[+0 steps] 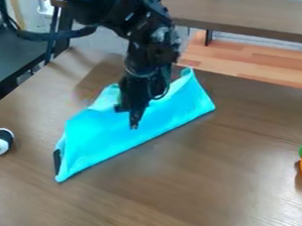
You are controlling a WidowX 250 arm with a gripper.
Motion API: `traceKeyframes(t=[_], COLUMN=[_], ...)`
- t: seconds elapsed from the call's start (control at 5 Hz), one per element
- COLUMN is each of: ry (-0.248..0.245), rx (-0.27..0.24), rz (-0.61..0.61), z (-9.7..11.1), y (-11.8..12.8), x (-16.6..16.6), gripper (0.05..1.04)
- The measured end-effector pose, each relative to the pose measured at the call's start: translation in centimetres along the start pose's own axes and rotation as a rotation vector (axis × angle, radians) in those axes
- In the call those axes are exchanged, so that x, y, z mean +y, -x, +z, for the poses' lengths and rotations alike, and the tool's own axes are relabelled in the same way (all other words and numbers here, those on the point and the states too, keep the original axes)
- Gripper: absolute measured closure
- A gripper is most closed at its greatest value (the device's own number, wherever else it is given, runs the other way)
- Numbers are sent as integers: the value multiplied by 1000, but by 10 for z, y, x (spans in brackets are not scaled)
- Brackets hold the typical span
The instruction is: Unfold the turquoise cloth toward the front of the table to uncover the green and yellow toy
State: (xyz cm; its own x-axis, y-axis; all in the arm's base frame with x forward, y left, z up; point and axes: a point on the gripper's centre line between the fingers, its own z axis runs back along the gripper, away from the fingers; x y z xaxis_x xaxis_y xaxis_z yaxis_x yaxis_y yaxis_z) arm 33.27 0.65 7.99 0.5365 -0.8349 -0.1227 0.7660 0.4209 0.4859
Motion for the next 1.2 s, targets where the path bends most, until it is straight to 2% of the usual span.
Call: traceKeyframes(t=[0.4,1.0,1.2], ry=[7,-5,63], rx=[-24,-32,-9], rz=[-78,-159,-172], z=[18,26,28], y=[8,-5,-11], x=[-43,-89,-108], gripper=[1034,1034,1034])
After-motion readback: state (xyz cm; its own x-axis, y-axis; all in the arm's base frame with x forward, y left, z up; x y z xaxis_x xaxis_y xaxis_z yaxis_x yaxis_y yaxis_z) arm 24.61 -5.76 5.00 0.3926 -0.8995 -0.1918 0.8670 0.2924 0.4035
